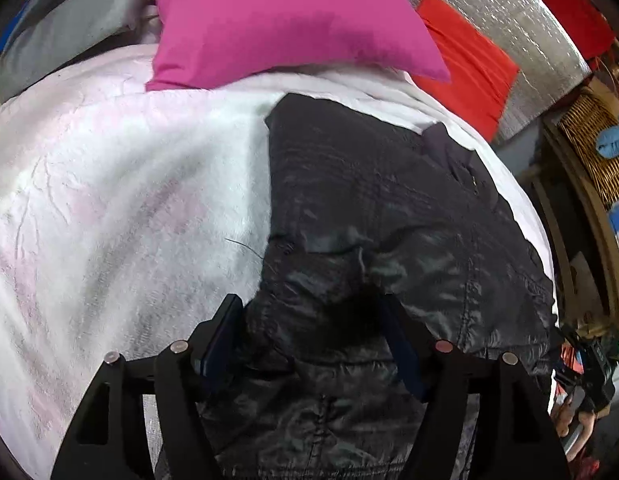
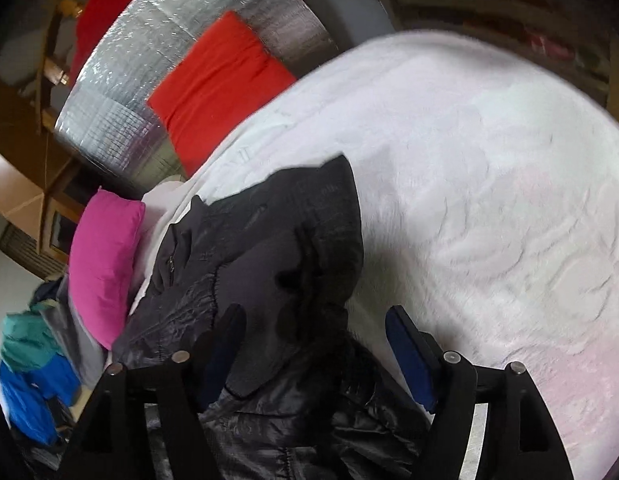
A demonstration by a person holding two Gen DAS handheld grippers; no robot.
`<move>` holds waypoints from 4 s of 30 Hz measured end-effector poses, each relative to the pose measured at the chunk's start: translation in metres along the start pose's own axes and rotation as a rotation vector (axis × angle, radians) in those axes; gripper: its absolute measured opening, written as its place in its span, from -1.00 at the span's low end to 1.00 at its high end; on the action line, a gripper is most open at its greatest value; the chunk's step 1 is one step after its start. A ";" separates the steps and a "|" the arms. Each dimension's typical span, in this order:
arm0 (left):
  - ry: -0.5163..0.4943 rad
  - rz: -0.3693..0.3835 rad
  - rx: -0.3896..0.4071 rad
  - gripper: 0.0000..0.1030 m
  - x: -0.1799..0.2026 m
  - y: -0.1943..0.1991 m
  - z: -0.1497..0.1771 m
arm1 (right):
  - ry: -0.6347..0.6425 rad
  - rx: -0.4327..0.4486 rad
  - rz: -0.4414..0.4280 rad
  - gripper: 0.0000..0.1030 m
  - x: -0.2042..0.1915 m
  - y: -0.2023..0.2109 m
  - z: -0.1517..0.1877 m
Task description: Fold large clothes
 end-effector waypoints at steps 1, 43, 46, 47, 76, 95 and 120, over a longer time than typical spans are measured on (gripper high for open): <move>-0.005 -0.001 -0.002 0.40 0.001 -0.001 0.001 | -0.005 -0.012 -0.012 0.46 -0.001 -0.004 0.002; -0.005 0.009 0.145 -0.20 0.008 -0.015 -0.030 | 0.186 0.164 0.023 -0.35 -0.041 -0.008 -0.007; -0.002 -0.009 0.131 -0.20 0.006 -0.020 -0.030 | 0.210 0.141 0.067 -0.35 -0.039 -0.015 -0.003; 0.005 -0.013 0.117 -0.17 0.005 -0.023 -0.028 | 0.195 0.098 0.095 -0.35 -0.032 -0.025 0.000; -0.076 -0.083 0.106 0.22 -0.030 0.080 0.062 | 0.025 0.094 -0.046 0.33 0.052 0.138 0.049; -0.103 -0.129 0.104 0.34 -0.059 0.165 0.188 | 0.065 -0.049 -0.048 0.44 0.086 0.196 0.168; -0.143 -0.319 -0.205 0.55 -0.048 0.146 0.283 | 0.175 -0.256 -0.062 0.44 0.078 0.188 0.252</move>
Point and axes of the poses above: each gripper's, at about its wrist camera, not at the fingertips, and y roughly against the way its jaws point, x to its right, z to its underside, the point moved 3 cm from there along -y, roughly the way its jaws point, and after that the axes turned 8 degrees about x, right-handed, at the moved point
